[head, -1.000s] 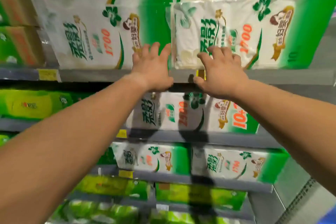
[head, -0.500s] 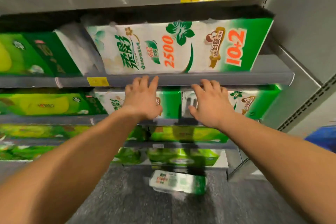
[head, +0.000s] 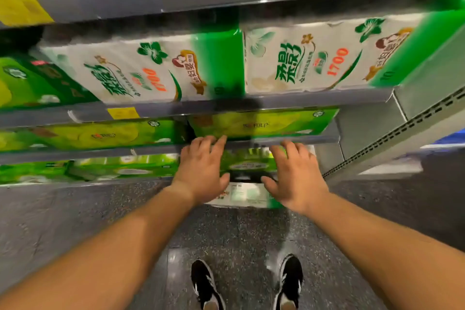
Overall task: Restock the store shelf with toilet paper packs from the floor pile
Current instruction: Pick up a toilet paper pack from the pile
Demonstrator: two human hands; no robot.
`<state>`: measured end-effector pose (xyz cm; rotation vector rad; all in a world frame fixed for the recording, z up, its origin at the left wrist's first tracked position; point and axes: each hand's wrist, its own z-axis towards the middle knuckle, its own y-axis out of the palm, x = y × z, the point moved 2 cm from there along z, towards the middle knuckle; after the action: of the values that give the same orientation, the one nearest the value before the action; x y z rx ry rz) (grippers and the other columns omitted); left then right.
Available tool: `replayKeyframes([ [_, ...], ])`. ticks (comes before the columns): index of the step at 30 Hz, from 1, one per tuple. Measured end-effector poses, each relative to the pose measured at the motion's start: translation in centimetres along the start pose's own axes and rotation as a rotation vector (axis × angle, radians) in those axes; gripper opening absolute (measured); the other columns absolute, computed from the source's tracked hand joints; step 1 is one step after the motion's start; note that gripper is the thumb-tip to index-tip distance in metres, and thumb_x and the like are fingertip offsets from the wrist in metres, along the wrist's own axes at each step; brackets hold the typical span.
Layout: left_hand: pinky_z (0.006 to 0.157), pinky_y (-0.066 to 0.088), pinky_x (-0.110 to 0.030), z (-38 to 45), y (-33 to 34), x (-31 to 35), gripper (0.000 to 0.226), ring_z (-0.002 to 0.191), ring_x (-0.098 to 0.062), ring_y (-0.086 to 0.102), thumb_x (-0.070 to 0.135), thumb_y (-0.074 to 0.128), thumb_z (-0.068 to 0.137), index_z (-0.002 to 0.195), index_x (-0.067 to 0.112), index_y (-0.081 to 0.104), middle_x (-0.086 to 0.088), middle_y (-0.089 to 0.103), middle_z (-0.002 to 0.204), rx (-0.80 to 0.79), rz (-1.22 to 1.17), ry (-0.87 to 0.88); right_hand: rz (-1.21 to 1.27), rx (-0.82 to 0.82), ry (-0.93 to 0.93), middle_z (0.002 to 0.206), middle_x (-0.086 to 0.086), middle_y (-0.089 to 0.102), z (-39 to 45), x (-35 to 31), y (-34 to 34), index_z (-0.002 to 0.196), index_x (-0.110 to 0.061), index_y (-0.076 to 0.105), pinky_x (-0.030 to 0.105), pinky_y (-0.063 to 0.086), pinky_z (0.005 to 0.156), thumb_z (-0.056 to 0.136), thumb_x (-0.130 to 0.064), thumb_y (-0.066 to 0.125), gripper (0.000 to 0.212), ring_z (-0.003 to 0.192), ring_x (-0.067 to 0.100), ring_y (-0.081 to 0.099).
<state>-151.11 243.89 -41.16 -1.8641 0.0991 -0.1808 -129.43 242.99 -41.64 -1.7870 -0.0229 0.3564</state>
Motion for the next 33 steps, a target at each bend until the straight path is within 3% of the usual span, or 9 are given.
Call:
replayKeyframes([
  [7, 0.123, 0.011, -0.052, 4.9, 19.0, -0.2, 0.106, 0.152, -0.033, 0.006, 0.074, 0.053, 0.087, 0.161, 0.022, -0.002, -0.008, 0.008, 0.167, -0.222, 0.006, -0.001, -0.009, -0.177, 0.050, 0.156, 0.015, 0.031, 2.5, 5.1, 17.5, 0.154, -0.021, 0.031, 0.056, 0.032, 0.111, 0.084, -0.067, 0.055, 0.088, 0.144, 0.040, 0.027],
  [12, 0.122, 0.010, -0.057, 9.4, 31.8, -1.2, 0.111, 0.153, -0.035, 0.007, 0.078, 0.053, 0.083, 0.161, 0.020, 0.001, -0.012, 0.010, 0.166, -0.260, 0.041, -0.014, -0.008, -0.193, 0.060, 0.138, 0.023, 0.049, 5.6, 8.4, 30.3, 0.144, -0.013, 0.048, 0.058, 0.045, 0.095, 0.073, -0.066, 0.054, 0.088, 0.126, 0.047, 0.046],
  [20, 0.120, 0.013, -0.061, 15.3, 48.5, -4.3, 0.119, 0.154, -0.035, 0.003, 0.084, 0.054, 0.076, 0.160, 0.023, -0.004, -0.009, 0.007, 0.167, -0.294, 0.046, -0.021, -0.086, -0.274, 0.037, 0.160, 0.017, 0.028, 10.1, 12.4, 46.1, 0.154, -0.024, 0.023, 0.056, 0.028, 0.114, 0.079, -0.073, 0.047, 0.094, 0.147, 0.043, 0.022],
  [25, 0.118, -0.009, -0.064, 18.1, 55.0, -6.5, 0.144, 0.154, -0.033, -0.018, 0.089, 0.064, 0.062, 0.154, 0.029, -0.027, -0.006, -0.019, 0.167, -0.380, 0.120, -0.009, -0.113, -0.369, 0.050, 0.168, 0.013, 0.002, 12.8, 15.0, 53.2, 0.157, -0.034, 0.001, 0.063, 0.010, 0.120, 0.069, -0.087, 0.060, 0.119, 0.154, 0.039, -0.001],
  [28, 0.119, -0.010, -0.066, 18.7, 57.2, -6.9, 0.148, 0.152, -0.034, -0.026, 0.083, 0.072, 0.062, 0.151, 0.030, -0.034, -0.008, -0.028, 0.165, -0.401, 0.148, 0.028, -0.126, -0.417, 0.052, 0.167, 0.010, -0.013, 14.0, 15.7, 55.5, 0.155, -0.038, -0.013, 0.065, -0.001, 0.120, 0.062, -0.089, 0.065, 0.132, 0.154, 0.037, -0.013],
  [31, 0.119, -0.003, -0.069, 19.2, 57.9, -7.2, 0.139, 0.153, -0.036, -0.017, 0.070, 0.075, 0.069, 0.153, 0.032, -0.029, -0.009, -0.016, 0.165, -0.333, 0.108, 0.028, -0.162, -0.440, 0.032, 0.163, 0.011, -0.020, 14.7, 15.8, 56.9, 0.153, -0.038, -0.021, 0.068, -0.005, 0.119, 0.064, -0.086, 0.067, 0.134, 0.152, 0.037, -0.018],
  [33, 0.119, 0.000, -0.069, 19.9, 57.8, -7.2, 0.132, 0.153, -0.038, -0.005, 0.065, 0.074, 0.072, 0.154, 0.032, -0.023, -0.012, 0.000, 0.162, -0.308, 0.103, 0.039, -0.180, -0.434, 0.031, 0.163, 0.013, -0.013, 14.9, 15.5, 57.2, 0.153, -0.037, -0.019, 0.069, -0.001, 0.119, 0.067, -0.082, 0.066, 0.129, 0.152, 0.039, -0.010],
])
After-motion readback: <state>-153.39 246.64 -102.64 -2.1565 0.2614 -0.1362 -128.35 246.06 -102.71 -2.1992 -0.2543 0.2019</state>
